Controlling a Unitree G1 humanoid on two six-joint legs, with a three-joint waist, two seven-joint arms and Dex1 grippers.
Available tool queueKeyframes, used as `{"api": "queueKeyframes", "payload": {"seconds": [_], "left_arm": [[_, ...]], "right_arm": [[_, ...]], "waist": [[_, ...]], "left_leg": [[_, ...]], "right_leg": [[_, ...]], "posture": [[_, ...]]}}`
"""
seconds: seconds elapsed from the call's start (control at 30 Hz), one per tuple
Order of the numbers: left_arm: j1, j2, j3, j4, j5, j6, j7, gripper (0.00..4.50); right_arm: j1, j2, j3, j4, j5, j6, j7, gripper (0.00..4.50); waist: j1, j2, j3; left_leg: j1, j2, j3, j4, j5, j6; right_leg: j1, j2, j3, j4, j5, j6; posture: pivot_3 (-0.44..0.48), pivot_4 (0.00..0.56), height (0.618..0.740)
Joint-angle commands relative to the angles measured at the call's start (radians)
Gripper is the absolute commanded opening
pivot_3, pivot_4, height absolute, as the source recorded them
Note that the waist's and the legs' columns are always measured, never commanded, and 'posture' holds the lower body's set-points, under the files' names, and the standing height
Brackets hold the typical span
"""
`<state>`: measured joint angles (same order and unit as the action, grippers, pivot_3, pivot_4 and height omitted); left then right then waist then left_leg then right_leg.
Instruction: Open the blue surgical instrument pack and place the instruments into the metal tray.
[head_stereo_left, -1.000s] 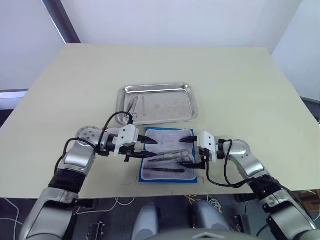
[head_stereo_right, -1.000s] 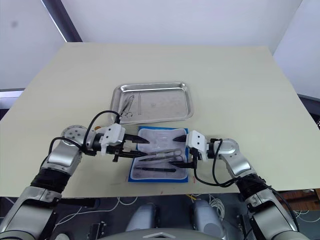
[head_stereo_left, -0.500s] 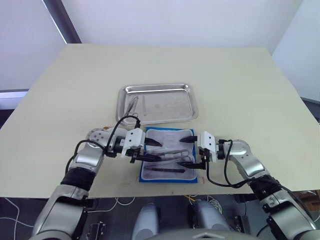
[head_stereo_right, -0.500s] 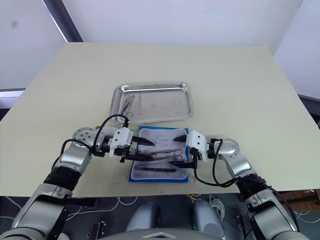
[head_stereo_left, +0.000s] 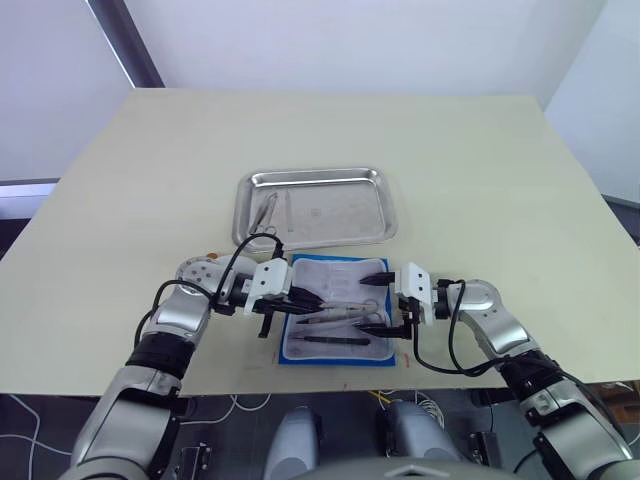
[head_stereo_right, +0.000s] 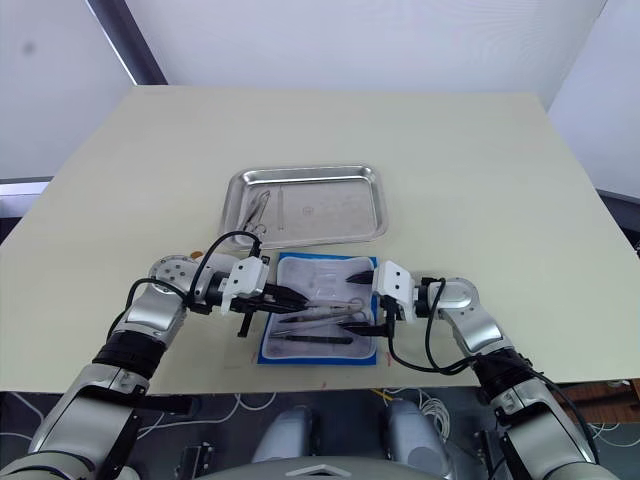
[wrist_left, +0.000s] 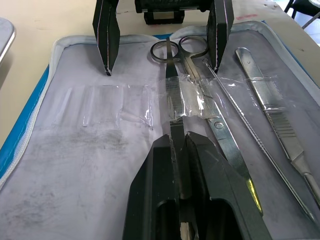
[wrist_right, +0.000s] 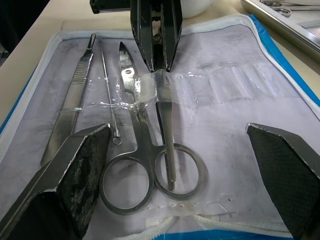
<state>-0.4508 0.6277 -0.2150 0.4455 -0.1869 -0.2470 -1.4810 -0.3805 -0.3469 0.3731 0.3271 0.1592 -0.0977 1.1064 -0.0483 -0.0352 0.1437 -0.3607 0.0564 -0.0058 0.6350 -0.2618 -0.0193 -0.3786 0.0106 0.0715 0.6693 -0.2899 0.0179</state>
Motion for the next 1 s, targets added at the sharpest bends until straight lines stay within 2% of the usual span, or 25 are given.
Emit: {"api": "queueKeyframes", "payload": {"seconds": [0.03, 0.57, 1.0], "left_arm": [[0.007, 0.005, -0.005, -0.002, 0.011, 0.034, 0.000, 0.09], [-0.010, 0.130, 0.010, -0.234, 0.010, 0.237, -0.010, 0.09], [-0.008, 0.221, 0.021, -0.303, 0.002, 0.279, -0.056, 0.09]], "right_arm": [[0.052, -0.031, 0.035, 0.119, -0.094, 0.054, -0.034, 4.50], [0.051, -0.017, 0.042, 0.128, -0.096, 0.050, -0.037, 4.50], [0.053, -0.010, 0.045, 0.128, -0.097, 0.050, -0.039, 4.50]], "waist": [[0.000, 0.000, 0.000], [0.000, 0.001, 0.001], [0.000, 0.001, 0.001]], "left_leg": [[0.000, 0.000, 0.000, 0.000, 0.000, 0.000], [0.000, 0.001, -0.001, 0.000, 0.000, 0.000], [0.000, 0.002, -0.002, 0.000, 0.000, 0.000]], "right_leg": [[0.000, 0.000, 0.000, 0.000, 0.000, 0.000], [0.000, 0.002, 0.001, 0.000, 0.000, 0.000], [-0.001, -0.002, 0.002, 0.000, 0.000, -0.001]], "posture": [[0.000, 0.150, 0.740], [0.000, 0.150, 0.740], [0.000, 0.150, 0.740]]}}
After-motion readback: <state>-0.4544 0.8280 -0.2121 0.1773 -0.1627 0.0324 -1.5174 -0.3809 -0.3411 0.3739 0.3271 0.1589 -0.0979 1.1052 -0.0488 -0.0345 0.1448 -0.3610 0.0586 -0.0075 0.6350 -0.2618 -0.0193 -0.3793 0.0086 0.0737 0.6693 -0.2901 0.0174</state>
